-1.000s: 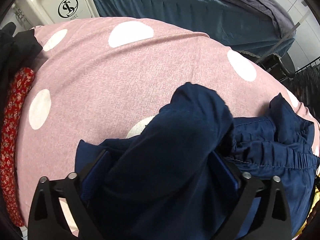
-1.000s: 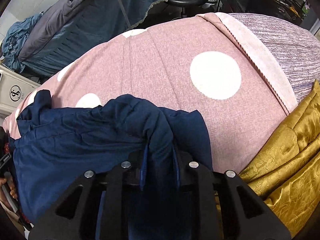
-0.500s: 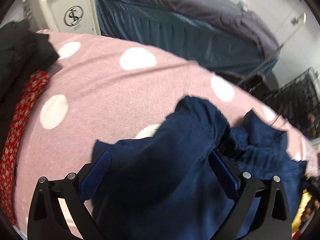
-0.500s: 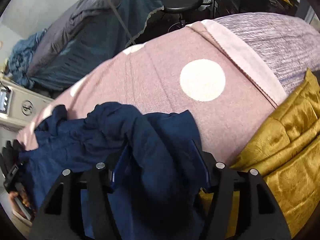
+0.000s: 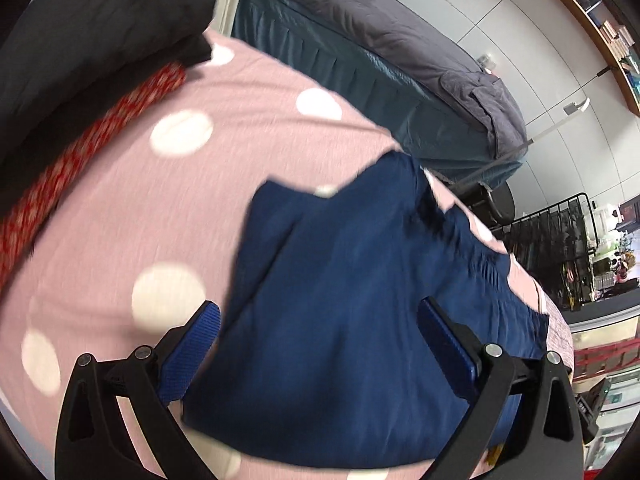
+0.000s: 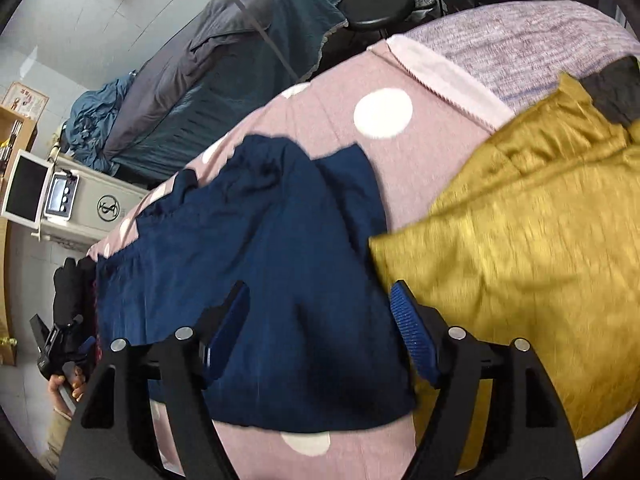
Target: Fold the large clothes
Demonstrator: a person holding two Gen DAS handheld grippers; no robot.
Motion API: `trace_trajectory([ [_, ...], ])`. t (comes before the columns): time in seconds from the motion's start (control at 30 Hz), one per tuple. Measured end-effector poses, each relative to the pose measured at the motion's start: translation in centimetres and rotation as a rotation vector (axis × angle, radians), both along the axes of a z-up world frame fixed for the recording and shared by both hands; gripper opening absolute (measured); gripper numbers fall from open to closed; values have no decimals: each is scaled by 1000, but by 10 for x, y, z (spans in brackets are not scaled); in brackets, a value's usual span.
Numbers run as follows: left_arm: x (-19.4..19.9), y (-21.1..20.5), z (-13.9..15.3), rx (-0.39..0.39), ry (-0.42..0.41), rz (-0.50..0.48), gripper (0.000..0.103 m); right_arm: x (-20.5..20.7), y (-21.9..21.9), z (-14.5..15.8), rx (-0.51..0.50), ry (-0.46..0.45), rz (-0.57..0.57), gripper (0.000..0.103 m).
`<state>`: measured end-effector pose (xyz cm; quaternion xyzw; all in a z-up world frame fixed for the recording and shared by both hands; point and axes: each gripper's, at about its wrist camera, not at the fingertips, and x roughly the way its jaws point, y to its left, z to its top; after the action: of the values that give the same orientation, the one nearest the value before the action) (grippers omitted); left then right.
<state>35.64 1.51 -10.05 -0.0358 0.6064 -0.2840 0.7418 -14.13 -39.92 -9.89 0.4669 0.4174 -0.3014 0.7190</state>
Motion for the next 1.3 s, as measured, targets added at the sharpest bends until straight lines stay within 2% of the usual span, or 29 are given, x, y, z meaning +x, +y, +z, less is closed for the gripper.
trace_trajectory([
  [0.07,-16,12,-3,-4,15,19,97,-13,15,-4,24,-3,-14,72],
  [0.23,-60,47,-11,-72,92,94,97,-42,45,-15,109,-61,-88,73],
  [0.37,-86,61,-27,-130,185,141,97,-58,71,-28,195,-111,-128,74],
  [0.47,-102,62,-41,-146,254,160,96,-64,89,-41,264,-134,-151,74],
  [0.6,-117,60,-49,-200,291,160,96,-73,107,-60,381,-219,-222,74],
  [0.77,-109,63,-59,-225,320,197,96,-83,113,-73,437,-259,-314,79],
  [0.87,-97,76,-54,-229,297,214,96,-84,108,-69,422,-240,-325,79],
  [0.97,-76,83,-38,-231,234,170,96,-78,96,-50,346,-222,-254,79],
  [1.07,-49,72,-28,-164,160,77,96,-65,75,-33,250,-169,-176,79],
  [1.17,-29,49,-29,-117,148,-11,97,-47,46,-23,165,-117,-110,80],
  [1.23,-15,31,-40,-40,154,-60,97,-28,22,-20,126,-105,-54,81],
  [1.3,-5,21,-45,9,126,-81,96,-9,1,-20,97,-59,-8,81],
])
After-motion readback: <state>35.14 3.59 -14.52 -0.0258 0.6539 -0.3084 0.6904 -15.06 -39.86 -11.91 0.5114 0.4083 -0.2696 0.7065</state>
